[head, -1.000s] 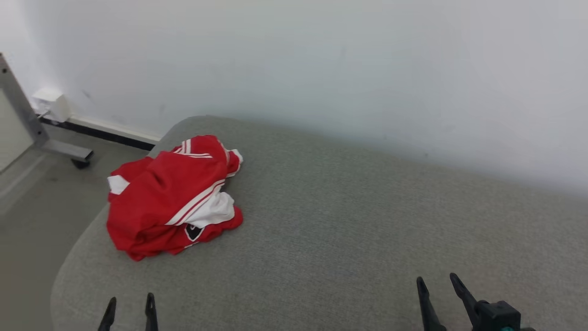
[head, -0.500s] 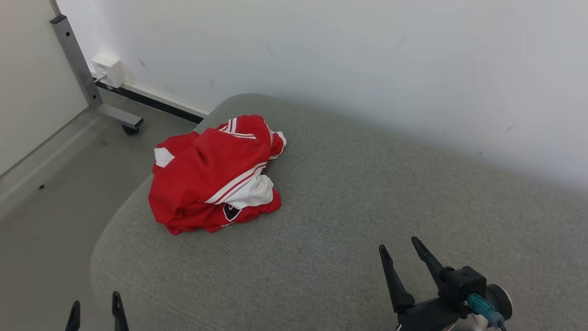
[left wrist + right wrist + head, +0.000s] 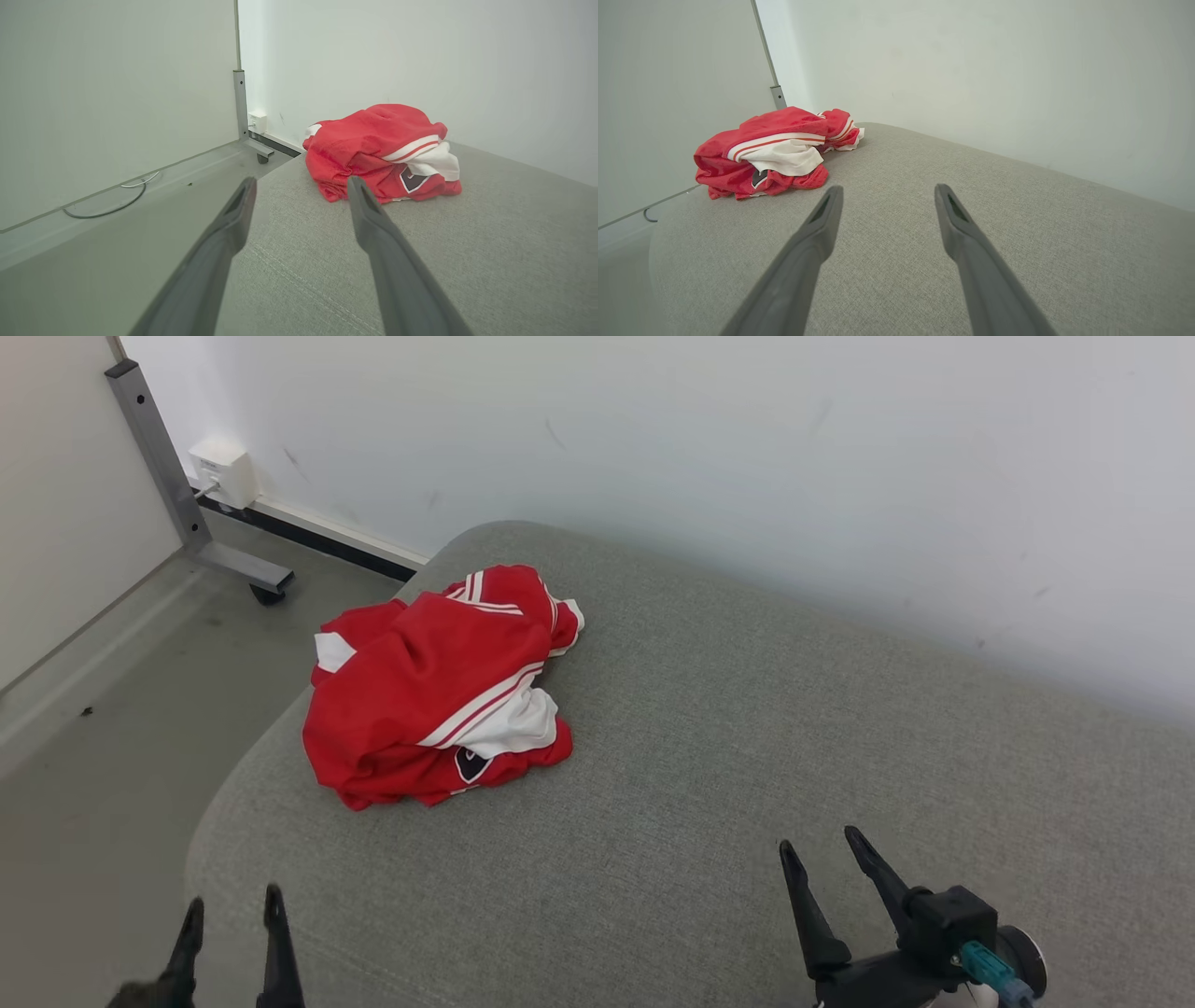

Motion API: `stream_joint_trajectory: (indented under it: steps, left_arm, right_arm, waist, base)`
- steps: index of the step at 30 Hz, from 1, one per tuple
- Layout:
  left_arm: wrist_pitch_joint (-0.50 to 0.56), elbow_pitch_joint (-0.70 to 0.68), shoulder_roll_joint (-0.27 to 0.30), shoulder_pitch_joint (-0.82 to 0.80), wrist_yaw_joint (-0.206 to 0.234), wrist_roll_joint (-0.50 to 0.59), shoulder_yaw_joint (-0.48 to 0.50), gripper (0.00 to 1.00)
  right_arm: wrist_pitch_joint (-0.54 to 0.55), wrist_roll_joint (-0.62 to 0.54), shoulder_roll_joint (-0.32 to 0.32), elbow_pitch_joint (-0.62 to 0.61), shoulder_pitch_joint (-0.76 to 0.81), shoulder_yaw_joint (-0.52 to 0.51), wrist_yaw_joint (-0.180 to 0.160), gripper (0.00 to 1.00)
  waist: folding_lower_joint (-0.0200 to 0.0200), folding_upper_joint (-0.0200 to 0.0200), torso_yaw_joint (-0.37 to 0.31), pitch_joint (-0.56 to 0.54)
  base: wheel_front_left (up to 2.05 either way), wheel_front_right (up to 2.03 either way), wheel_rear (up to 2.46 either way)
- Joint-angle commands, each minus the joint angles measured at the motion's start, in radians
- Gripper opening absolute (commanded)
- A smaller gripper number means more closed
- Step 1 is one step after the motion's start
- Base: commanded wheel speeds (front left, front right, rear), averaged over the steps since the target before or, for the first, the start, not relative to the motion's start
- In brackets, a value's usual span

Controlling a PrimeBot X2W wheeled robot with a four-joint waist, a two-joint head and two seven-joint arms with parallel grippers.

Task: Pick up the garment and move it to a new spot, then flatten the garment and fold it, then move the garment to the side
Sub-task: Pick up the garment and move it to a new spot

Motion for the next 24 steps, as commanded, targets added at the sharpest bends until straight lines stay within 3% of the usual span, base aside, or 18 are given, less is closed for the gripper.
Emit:
stream_joint_trajectory:
  steps: [1,5,8,13,15,18,24]
  left_arm:
    - [0.027,0.024,0.015,-0.060,-0.013,-0.008,-0.008,1.00]
    - [0.108,0.115,0.062,-0.208,-0.055,-0.023,-0.045,1.00]
    - [0.176,0.186,0.092,-0.330,-0.072,-0.098,-0.017,1.00]
    - [0.371,0.283,0.134,-0.539,-0.091,-0.337,0.053,1.00]
    - [0.511,0.323,0.164,-0.644,-0.094,-0.480,0.111,1.00]
    - [0.618,0.348,0.213,-0.715,-0.095,-0.568,0.154,1.00]
    - [0.756,0.357,0.283,-0.769,-0.039,-0.650,0.219,1.00]
  right_arm:
    - [-0.008,0.006,-0.002,-0.002,0.022,-0.009,-0.002,1.00]
    - [-0.006,0.001,-0.002,-0.019,0.056,-0.023,-0.002,1.00]
    - [0.021,-0.024,-0.002,-0.058,0.019,0.008,-0.002,1.00]
    - [0.061,-0.063,-0.003,-0.118,-0.057,0.054,-0.002,1.00]
    - [0.070,-0.072,-0.003,-0.142,-0.105,0.076,-0.002,1.00]
    - [0.072,-0.076,-0.003,-0.158,-0.140,0.088,-0.002,1.00]
    - [0.063,-0.076,-0.002,-0.173,-0.175,0.101,-0.002,1.00]
  waist:
    - [0.0000,-0.0001,-0.002,-0.001]
    - [0.0000,-0.0001,-0.010,-0.001]
    - [0.0000,-0.0001,-0.081,0.062]
    - [0.0000,-0.0001,-0.198,0.193]
    - [0.0000,-0.0001,-0.262,0.267]
    - [0.0000,-0.0001,-0.319,0.327]
    - [0.0000,-0.0001,-0.399,0.402]
  base:
    - [0.00,0.00,0.00]
    - [0.00,0.00,0.00]
    - [0.00,0.00,0.00]
    - [0.00,0.00,0.00]
    - [0.00,0.00,0.00]
    - [0.00,0.00,0.00]
    - [0.00,0.00,0.00]
